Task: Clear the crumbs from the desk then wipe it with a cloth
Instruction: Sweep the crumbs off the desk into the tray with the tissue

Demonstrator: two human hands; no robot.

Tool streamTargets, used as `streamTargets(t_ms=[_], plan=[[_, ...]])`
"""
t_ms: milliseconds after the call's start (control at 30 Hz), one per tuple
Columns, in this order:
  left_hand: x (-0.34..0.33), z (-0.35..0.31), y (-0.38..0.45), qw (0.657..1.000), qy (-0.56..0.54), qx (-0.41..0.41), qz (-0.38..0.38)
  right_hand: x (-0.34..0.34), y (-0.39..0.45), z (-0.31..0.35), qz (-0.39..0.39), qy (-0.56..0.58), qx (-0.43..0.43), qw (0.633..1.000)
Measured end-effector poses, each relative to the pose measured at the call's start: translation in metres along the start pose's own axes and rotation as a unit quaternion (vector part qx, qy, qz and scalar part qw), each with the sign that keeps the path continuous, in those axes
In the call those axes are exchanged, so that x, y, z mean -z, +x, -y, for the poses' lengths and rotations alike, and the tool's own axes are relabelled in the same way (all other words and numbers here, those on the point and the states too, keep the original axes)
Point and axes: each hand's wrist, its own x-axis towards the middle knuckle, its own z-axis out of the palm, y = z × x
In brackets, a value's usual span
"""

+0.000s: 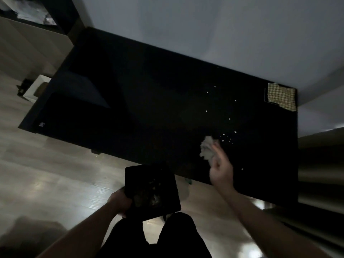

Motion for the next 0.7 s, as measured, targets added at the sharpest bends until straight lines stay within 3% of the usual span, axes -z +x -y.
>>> streamTargets(t_ms=[133,233,367,467,567,700], plan=[[-0.004,-0.001,0.001,1.000,0.009,-0.008,0.003,0.039,0.050,-0.043,-0.080,-0.095,-0.065,0.990],[-0.006,-0.002,-0.002,0.999,0.035,-0.024,0.006,0.036,0.065,-0.068,-0.037,-0.134,-0.084,0.987],[-0.008,-0.002,0.000,0.997,0.062,-0.041,0.010,-0.005,0.034,-0.063,0.021,-0.190,0.024,0.981],[-0.009,-0.004,0.000,0.996,0.080,-0.046,0.010,-0.049,-0.012,-0.039,0.035,-0.144,0.091,0.985],[-0.011,-0.004,0.003,0.994,0.092,-0.050,0.012,-0.101,-0.068,-0.023,0.077,-0.057,0.101,0.990],[-0.012,-0.005,0.005,0.994,0.093,-0.047,0.014,-0.122,-0.123,0.006,0.221,0.019,0.071,0.973]])
